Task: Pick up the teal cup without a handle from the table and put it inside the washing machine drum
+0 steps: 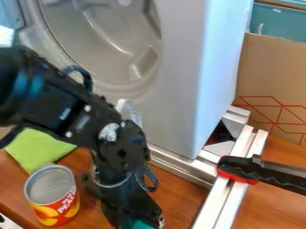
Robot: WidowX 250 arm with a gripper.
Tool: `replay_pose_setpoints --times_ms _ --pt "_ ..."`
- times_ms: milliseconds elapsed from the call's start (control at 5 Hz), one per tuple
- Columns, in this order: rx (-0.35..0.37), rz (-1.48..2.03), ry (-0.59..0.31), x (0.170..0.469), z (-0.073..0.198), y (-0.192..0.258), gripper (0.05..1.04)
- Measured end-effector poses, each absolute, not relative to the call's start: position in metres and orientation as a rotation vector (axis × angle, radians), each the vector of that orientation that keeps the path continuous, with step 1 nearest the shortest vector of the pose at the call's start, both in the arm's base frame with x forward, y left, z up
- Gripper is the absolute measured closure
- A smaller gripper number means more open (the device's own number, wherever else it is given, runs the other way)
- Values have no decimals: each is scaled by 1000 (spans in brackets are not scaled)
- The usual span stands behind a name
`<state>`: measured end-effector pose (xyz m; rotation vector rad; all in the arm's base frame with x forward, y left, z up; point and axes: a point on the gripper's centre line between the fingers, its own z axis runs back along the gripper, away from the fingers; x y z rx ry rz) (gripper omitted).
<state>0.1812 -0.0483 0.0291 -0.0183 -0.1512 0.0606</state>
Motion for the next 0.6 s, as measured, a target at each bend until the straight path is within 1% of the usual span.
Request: replay_pose_setpoints --times_ms 200,400,600 --pt "-41 50 -244 177 69 -32 987" --pt "-28 75 -309 181 104 -6 987" --pt "18 110 -362 182 131 23 987"
